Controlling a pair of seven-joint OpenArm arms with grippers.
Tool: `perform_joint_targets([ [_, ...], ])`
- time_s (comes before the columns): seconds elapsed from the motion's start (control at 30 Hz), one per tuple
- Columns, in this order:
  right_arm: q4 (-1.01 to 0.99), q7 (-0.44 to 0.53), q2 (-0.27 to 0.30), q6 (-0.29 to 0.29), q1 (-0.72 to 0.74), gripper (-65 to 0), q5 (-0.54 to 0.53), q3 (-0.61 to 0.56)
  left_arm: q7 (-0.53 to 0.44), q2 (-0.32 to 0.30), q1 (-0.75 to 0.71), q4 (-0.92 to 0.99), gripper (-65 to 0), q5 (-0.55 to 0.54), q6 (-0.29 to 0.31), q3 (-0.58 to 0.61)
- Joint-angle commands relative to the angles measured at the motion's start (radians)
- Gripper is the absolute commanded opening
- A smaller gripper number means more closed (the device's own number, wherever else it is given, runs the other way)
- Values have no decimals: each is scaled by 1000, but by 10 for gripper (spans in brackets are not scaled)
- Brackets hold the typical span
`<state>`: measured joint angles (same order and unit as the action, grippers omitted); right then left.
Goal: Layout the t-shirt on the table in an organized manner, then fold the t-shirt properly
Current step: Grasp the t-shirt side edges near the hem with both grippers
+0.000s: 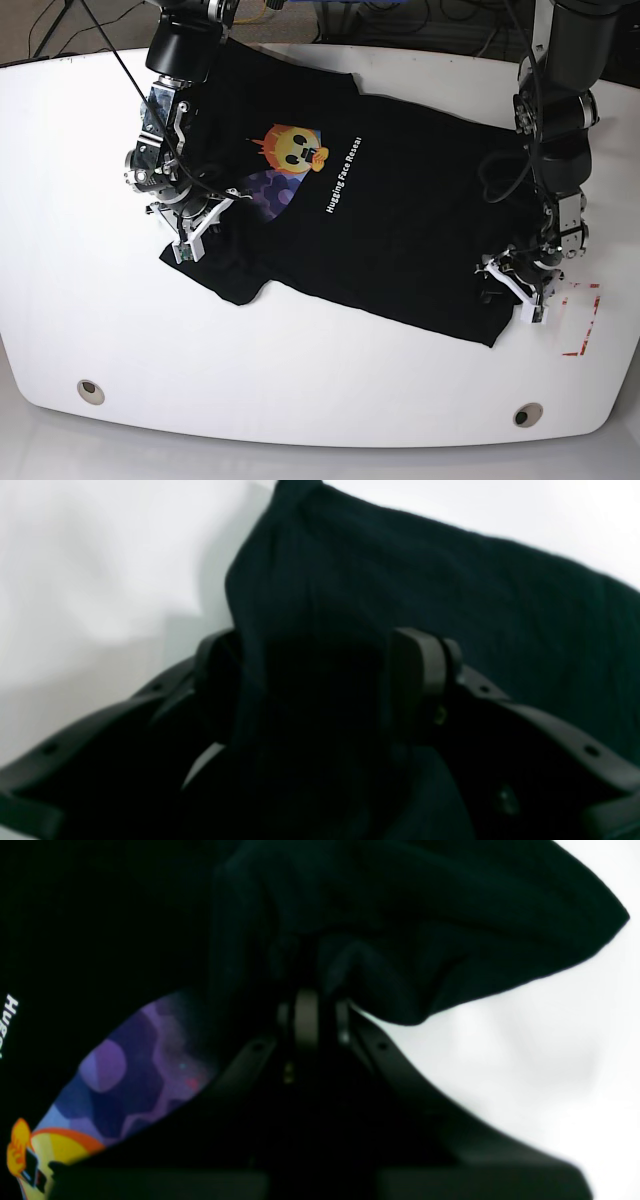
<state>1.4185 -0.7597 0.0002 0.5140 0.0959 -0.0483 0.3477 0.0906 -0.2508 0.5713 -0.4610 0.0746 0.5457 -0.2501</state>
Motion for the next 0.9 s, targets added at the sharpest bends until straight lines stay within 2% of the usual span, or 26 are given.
perform_joint_targets([
  [0.0, 15, 1, 7, 1, 11, -650, 5, 1, 62, -6, -3, -17, -267, 21, 0, 1],
  [0.17, 15, 1, 5, 1, 11, -650, 5, -2, 62, -5, -6, -22, -274, 21, 1, 2],
  [0.23, 15, 1, 5, 1, 11, -650, 5, -2, 62, -3, -6, -22, -301, 21, 1, 2],
  [0.47, 15, 1, 5, 1, 11, -650, 5, -2, 61, 20, -3, -22, -537, 21, -16, 2],
  [0.6, 15, 3, 5, 1, 11, -650, 5, -3, 57, 20, -6, -22, -650, 21, -82, 4],
  [0.67, 15, 3, 5, 1, 11, -650, 5, -3, 57, 20, -6, -23, -650, 21, -106, 4],
  [0.87, 55, 3, 5, 10, 5, -650, 5, -3, 62, 21, -15, -94, -650, 21, -111, 1],
])
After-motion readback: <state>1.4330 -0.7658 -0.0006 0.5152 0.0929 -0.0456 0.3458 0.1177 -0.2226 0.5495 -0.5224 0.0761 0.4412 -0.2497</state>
